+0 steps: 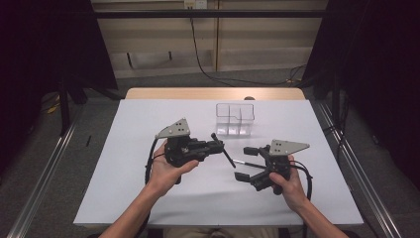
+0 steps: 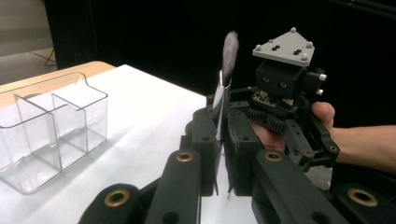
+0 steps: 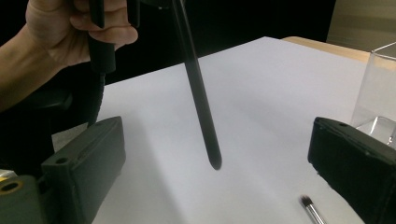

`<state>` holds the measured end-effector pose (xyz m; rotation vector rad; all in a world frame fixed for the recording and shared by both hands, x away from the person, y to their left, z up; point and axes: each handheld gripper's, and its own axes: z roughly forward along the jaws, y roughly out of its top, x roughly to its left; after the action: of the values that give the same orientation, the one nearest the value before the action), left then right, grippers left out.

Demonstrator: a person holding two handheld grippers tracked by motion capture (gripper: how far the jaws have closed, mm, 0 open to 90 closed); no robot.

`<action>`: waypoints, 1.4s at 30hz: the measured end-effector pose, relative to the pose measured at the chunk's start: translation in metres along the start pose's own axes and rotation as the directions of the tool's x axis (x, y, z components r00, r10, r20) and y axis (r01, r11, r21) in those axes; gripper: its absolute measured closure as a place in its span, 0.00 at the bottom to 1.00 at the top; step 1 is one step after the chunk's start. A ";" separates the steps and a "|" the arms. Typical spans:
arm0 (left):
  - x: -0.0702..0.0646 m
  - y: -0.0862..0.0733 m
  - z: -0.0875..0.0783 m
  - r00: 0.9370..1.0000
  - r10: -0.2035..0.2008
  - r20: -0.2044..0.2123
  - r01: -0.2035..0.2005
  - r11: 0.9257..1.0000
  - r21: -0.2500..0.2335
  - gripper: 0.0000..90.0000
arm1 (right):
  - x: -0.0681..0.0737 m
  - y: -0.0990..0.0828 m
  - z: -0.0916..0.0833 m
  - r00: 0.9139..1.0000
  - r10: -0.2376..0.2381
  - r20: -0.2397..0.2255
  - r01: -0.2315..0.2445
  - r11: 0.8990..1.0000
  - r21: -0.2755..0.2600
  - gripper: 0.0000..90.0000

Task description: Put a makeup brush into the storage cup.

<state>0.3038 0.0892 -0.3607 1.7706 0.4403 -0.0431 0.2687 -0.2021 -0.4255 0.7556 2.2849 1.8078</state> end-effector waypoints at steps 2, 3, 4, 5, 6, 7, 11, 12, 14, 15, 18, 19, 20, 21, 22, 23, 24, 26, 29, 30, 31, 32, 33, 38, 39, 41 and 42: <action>0.001 0.001 -0.002 1.000 -0.001 -0.006 0.001 1.000 0.006 0.93 | 0.000 -0.001 0.000 1.000 0.002 0.015 -0.002 1.000 -0.007 0.04; 0.002 0.001 -0.003 1.000 -0.002 -0.006 0.002 1.000 0.006 0.93 | 0.000 0.000 0.000 1.000 -0.005 0.020 0.005 1.000 -0.007 0.04; 0.003 0.001 -0.004 1.000 -0.004 -0.007 0.004 1.000 0.011 0.93 | 0.000 0.000 0.000 1.000 -0.011 0.023 0.011 1.000 -0.005 0.04; 0.003 0.001 -0.005 1.000 -0.009 -0.009 0.009 1.000 0.016 0.93 | 0.000 -0.001 0.000 1.000 -0.014 0.026 0.014 1.000 -0.002 0.04; 0.004 0.002 -0.006 1.000 -0.004 -0.014 0.004 1.000 0.022 0.93 | 0.001 -0.001 0.000 0.999 -0.016 0.030 0.016 1.000 0.004 0.03; 0.004 0.002 -0.006 1.000 -0.002 -0.014 0.003 1.000 0.027 0.93 | 0.001 -0.001 0.000 0.999 -0.024 0.032 0.024 1.000 0.007 0.03; 0.003 0.005 -0.008 1.000 0.005 -0.018 -0.004 0.999 0.051 0.93 | 0.002 -0.001 0.000 0.999 -0.034 0.026 0.033 0.999 0.022 0.03; 0.003 0.006 -0.008 1.000 0.005 -0.014 -0.004 0.998 0.061 0.93 | 0.003 -0.001 0.000 0.999 -0.041 0.029 0.040 0.999 0.025 0.03; 0.003 0.007 -0.009 1.000 0.008 -0.016 -0.006 0.997 0.077 0.93 | 0.002 -0.001 0.001 0.999 -0.040 0.029 0.039 0.999 0.031 0.03; 0.003 0.007 -0.009 1.000 0.005 -0.014 -0.004 0.997 0.082 0.93 | 0.001 -0.001 0.001 0.999 -0.040 0.028 0.039 0.999 0.032 0.03; 0.003 0.008 -0.010 1.000 0.012 -0.016 -0.010 0.995 0.102 0.93 | 0.000 -0.001 0.001 0.999 -0.041 0.028 0.040 0.999 0.034 0.03; 0.003 0.008 -0.009 1.000 0.010 -0.015 -0.008 0.994 0.107 0.93 | 0.000 -0.001 0.001 0.999 -0.042 0.027 0.041 0.999 0.033 0.03; 0.003 0.008 -0.009 1.000 0.006 -0.013 -0.005 0.993 0.119 0.93 | 0.001 -0.001 0.001 0.999 -0.045 0.030 0.044 0.999 0.032 0.03; 0.004 0.008 -0.009 1.000 0.009 -0.013 -0.007 0.992 0.129 0.93 | 0.001 -0.001 0.001 0.999 -0.044 0.028 0.043 0.999 0.032 0.03; 0.004 0.008 -0.008 1.000 0.007 -0.008 -0.006 0.991 0.136 0.93 | 0.001 -0.001 0.001 0.999 -0.043 0.024 0.043 0.999 0.032 0.03; 0.004 0.009 -0.008 1.000 0.007 -0.005 -0.006 0.990 0.143 0.93 | 0.001 -0.001 0.001 0.999 -0.046 0.025 0.045 0.998 0.034 0.03; 0.005 0.009 -0.008 1.000 0.007 -0.003 -0.007 0.989 0.147 0.93 | 0.001 -0.001 0.002 0.999 -0.046 0.022 0.045 0.998 0.032 0.03; 0.006 0.010 -0.008 1.000 0.005 -0.003 -0.005 0.988 0.156 0.93 | 0.001 -0.001 0.002 0.999 -0.043 0.017 0.043 0.998 0.036 0.03; 0.005 0.013 -0.007 1.000 0.011 0.001 -0.011 0.985 0.174 0.93 | 0.001 0.000 0.002 0.999 -0.038 0.011 0.037 0.999 0.034 0.03; 0.005 0.015 -0.006 1.000 0.019 0.002 -0.019 0.983 0.182 0.93 | 0.001 0.001 0.002 0.999 -0.039 0.013 0.038 0.999 0.031 0.03; 0.005 0.016 -0.006 1.000 0.022 0.003 -0.022 0.982 0.186 0.93 | 0.001 0.001 0.002 0.999 -0.043 0.015 0.042 0.999 0.027 0.03; 0.004 0.017 -0.005 1.000 0.023 0.009 -0.024 0.981 0.195 0.93 | 0.002 0.001 0.002 0.999 -0.045 0.018 0.044 0.999 0.025 0.03; 0.004 0.018 -0.003 1.000 0.028 0.008 -0.029 0.979 0.203 0.93 | 0.002 0.002 0.002 0.999 -0.045 0.017 0.044 0.999 0.023 0.03; 0.004 0.016 0.009 0.999 0.034 0.002 -0.033 0.965 0.260 0.93 | 0.003 0.003 0.002 0.998 -0.054 0.017 0.053 0.998 0.026 0.03; 0.005 0.015 0.011 0.999 0.031 0.004 -0.031 0.963 0.269 0.93 | 0.003 0.003 0.002 0.998 -0.055 0.016 0.054 0.998 0.025 0.03; 0.006 0.015 0.014 1.000 0.026 0.004 -0.026 0.962 0.272 0.93 | 0.004 0.003 0.002 0.998 -0.062 0.017 0.061 0.998 0.030 0.02; 0.006 0.014 0.014 1.000 0.026 0.005 -0.027 0.962 0.271 0.93 | 0.005 0.004 0.003 0.998 -0.062 0.017 0.062 0.998 0.031 0.02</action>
<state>0.3166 0.0748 -0.3524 2.0461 0.4251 -0.0894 0.2669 -0.1972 -0.4220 0.6944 2.3031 1.7363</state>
